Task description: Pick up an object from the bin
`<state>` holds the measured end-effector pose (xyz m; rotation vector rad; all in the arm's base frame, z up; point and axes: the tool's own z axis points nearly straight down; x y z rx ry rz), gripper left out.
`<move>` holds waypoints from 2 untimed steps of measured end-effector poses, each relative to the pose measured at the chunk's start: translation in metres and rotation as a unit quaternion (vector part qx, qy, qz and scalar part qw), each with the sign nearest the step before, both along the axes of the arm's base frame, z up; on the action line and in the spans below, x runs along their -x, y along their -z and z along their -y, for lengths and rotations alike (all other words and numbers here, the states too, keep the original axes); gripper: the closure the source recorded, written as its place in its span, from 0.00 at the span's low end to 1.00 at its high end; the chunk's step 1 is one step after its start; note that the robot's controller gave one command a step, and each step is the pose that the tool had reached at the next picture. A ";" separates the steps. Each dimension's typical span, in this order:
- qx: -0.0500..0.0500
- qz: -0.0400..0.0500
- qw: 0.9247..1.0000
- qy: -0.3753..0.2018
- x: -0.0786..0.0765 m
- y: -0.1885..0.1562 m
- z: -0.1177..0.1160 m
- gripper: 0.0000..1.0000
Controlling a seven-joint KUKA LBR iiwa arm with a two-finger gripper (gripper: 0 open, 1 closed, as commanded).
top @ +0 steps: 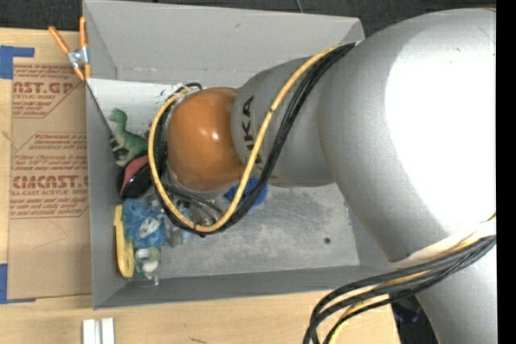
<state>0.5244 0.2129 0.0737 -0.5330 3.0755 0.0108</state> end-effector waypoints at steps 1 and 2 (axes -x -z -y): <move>0.000 0.001 1.000 0.013 0.004 -0.005 -0.016 1.00; 0.000 0.001 1.000 0.013 0.004 -0.005 -0.016 1.00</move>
Offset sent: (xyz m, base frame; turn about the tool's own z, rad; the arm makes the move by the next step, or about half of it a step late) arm 0.0000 0.0000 0.0000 0.0000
